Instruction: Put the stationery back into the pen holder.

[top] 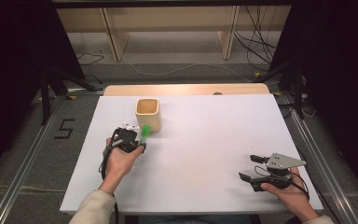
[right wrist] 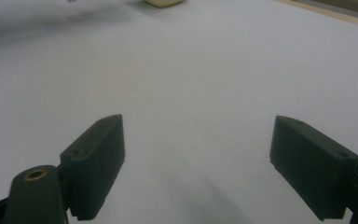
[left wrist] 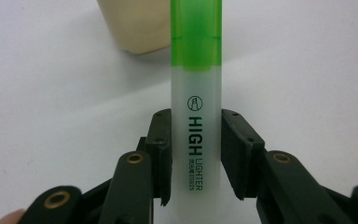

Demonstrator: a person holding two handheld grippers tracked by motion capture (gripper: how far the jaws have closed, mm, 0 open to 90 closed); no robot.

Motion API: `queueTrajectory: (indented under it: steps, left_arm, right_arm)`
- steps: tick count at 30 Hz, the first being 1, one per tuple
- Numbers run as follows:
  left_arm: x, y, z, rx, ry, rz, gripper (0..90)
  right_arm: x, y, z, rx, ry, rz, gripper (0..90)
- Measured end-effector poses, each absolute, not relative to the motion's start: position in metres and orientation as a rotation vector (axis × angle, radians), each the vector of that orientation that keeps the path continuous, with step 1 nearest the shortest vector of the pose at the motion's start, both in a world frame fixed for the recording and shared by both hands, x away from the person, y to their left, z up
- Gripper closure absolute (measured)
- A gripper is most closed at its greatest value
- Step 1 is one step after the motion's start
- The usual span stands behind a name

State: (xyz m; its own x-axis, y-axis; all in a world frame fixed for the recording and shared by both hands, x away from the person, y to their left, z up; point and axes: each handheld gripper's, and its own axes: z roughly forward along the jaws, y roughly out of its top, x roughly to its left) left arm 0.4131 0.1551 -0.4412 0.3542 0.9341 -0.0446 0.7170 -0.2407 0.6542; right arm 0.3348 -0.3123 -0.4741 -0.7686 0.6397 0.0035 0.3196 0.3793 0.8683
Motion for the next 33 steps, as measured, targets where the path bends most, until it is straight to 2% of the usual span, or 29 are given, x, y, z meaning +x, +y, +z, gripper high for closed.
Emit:
queueTrajectory:
  steps: [33]
  left_arm:
    - [0.4121,0.1543,-0.4386,1.926,1.262,0.629,66.1]
  right_arm:
    - [0.3348,-0.3122,-0.4742,0.829,2.312,1.343,18.7]
